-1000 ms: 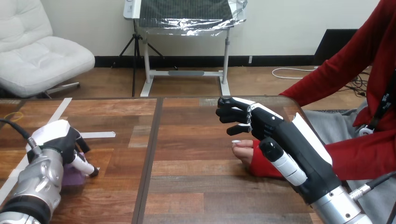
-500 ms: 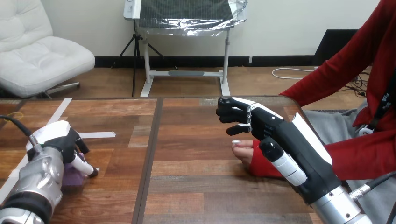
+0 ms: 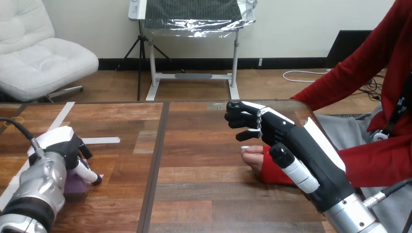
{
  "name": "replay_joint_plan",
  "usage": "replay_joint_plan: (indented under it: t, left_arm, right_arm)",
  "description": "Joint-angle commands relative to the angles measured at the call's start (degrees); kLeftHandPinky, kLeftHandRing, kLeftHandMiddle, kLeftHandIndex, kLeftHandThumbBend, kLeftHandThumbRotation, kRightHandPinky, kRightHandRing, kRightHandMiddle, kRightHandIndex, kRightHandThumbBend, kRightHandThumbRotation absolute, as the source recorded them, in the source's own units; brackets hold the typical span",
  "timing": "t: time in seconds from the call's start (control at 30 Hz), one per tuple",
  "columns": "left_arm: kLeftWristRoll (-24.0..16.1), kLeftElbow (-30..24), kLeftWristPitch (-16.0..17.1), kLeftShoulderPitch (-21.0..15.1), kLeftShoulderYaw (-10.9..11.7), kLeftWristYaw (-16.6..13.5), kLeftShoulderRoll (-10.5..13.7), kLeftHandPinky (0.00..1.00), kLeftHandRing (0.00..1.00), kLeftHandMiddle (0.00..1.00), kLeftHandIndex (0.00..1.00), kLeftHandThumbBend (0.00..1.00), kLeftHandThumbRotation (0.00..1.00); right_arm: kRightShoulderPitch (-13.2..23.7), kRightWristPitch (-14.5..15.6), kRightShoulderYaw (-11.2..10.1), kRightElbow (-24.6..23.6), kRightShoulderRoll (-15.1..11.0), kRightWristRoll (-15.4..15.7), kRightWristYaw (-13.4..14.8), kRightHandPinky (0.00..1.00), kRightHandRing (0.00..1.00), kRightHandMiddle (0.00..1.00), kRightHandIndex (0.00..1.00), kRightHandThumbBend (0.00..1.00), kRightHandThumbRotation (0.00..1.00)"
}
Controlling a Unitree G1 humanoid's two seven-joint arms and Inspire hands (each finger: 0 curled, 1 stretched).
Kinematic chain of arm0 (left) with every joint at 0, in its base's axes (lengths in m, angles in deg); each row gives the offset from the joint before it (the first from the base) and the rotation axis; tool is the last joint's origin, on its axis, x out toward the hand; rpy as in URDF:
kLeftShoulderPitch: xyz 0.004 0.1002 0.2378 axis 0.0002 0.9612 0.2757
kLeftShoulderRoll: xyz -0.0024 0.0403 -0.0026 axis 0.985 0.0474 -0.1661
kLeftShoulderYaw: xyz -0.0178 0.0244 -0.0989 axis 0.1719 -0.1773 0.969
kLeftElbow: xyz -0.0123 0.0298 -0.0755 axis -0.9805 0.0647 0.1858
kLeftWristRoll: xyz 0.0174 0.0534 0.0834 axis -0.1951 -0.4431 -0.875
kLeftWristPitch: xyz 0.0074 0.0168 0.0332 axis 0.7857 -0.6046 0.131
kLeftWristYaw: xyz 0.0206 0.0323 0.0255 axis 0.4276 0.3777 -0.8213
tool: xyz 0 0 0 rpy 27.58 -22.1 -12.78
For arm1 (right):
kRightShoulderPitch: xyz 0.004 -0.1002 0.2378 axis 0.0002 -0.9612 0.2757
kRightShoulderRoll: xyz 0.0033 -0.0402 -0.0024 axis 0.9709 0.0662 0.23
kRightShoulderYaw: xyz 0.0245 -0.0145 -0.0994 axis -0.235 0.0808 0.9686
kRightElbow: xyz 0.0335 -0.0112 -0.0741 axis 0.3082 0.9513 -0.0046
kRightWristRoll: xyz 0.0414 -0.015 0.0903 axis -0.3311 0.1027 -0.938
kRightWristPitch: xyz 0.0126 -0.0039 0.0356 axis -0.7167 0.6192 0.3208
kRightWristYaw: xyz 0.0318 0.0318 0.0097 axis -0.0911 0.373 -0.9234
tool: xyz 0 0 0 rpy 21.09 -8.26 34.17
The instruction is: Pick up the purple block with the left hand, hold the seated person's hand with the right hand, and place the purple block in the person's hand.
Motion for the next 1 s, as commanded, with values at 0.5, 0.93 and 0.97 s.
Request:
replay_joint_plan:
  t: [0.5,0.93,0.97]
  left_arm:
    - [-1.0,-4.2,0.0,-3.2,-0.4,1.6,1.4,0.66,0.76,0.78,0.74,0.77,0.09]
    - [-0.4,-6.7,-0.9,-2.7,0.3,4.2,2.2,0.67,0.78,0.8,0.76,0.77,0.12]
    - [-0.4,-6.8,-1.0,-2.7,0.3,4.4,2.2,0.67,0.78,0.8,0.76,0.77,0.12]
  right_arm:
    - [2.1,-0.1,-1.3,-2.1,-0.2,-0.2,0.7,0.72,0.8,0.81,0.82,0.97,1.0]
    - [2.4,-0.9,-1.3,-1.2,-0.2,-0.7,0.2,0.72,0.8,0.81,0.83,0.96,1.0]
    - [2.4,-0.9,-1.3,-1.2,-0.3,-0.7,0.3,0.72,0.8,0.81,0.83,0.96,1.0]
